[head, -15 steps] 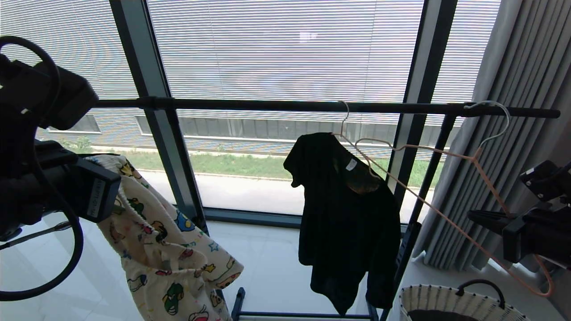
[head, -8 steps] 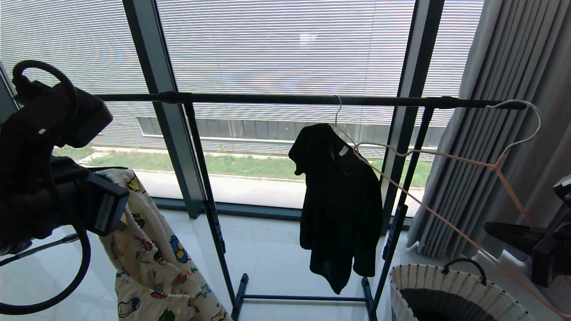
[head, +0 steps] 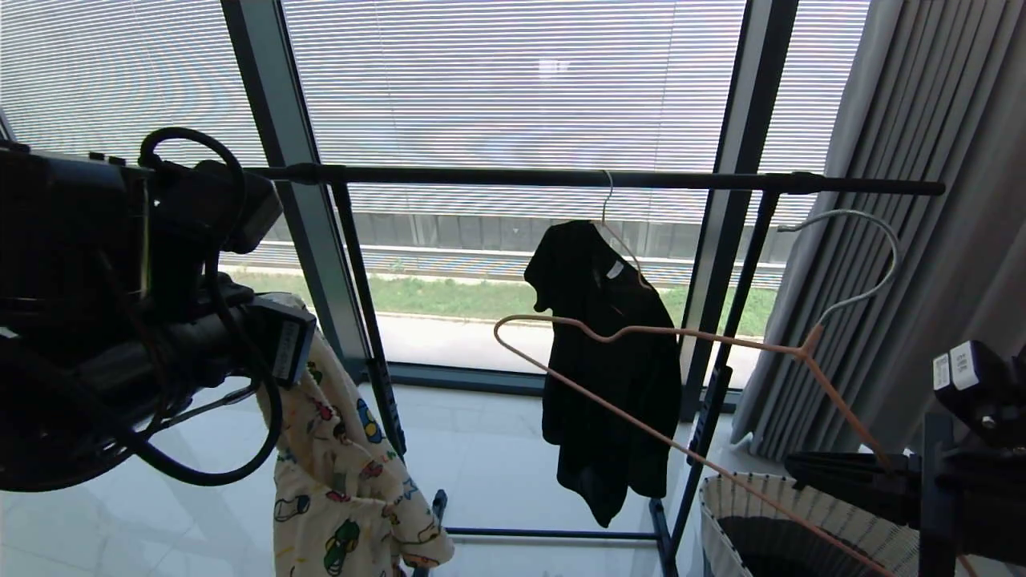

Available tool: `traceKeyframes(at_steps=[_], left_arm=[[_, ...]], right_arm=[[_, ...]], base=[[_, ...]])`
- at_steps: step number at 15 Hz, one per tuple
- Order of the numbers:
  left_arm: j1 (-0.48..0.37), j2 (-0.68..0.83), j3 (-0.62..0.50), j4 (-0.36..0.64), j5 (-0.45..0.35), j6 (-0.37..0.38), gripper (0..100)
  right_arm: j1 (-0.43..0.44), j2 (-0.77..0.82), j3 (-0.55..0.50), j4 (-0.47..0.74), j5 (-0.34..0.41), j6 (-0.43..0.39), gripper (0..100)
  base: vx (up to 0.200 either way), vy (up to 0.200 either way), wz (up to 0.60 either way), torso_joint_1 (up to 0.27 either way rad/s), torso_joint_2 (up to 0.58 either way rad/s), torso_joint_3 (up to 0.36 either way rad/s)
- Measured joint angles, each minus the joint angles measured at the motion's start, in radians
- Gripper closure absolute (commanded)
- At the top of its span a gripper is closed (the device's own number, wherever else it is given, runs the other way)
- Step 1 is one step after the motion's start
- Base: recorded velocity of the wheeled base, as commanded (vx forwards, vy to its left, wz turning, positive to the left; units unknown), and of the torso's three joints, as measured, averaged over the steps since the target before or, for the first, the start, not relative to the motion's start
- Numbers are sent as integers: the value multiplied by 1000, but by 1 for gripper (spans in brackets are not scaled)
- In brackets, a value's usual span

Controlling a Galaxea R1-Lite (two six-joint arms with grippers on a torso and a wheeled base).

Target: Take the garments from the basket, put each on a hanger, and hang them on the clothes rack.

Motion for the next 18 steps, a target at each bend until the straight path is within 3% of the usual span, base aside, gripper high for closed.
traceKeyframes(at_steps=[3,5,11,13,18], left_arm=[[0,122,-76,-35,83,-114,100],[-3,183,-147,-38,110,-161,100],[-59,279,-253,-38,135,-229,100],[-74,308,-268,-38,191,-239,100],[-73,357,-312,-39,227,-240,100]], right_arm=[[124,30,0,0,-1,16,100],[149,61,-6,-9,-1,25,100],[165,241,-60,-199,-15,115,100],[176,299,-104,-221,-17,131,100],[194,365,-145,-223,-53,158,100]], base=[[0,0,0,0,0,0],[0,0,0,0,0,0],[0,0,0,0,0,0],[0,0,0,0,0,0],[0,0,0,0,0,0]])
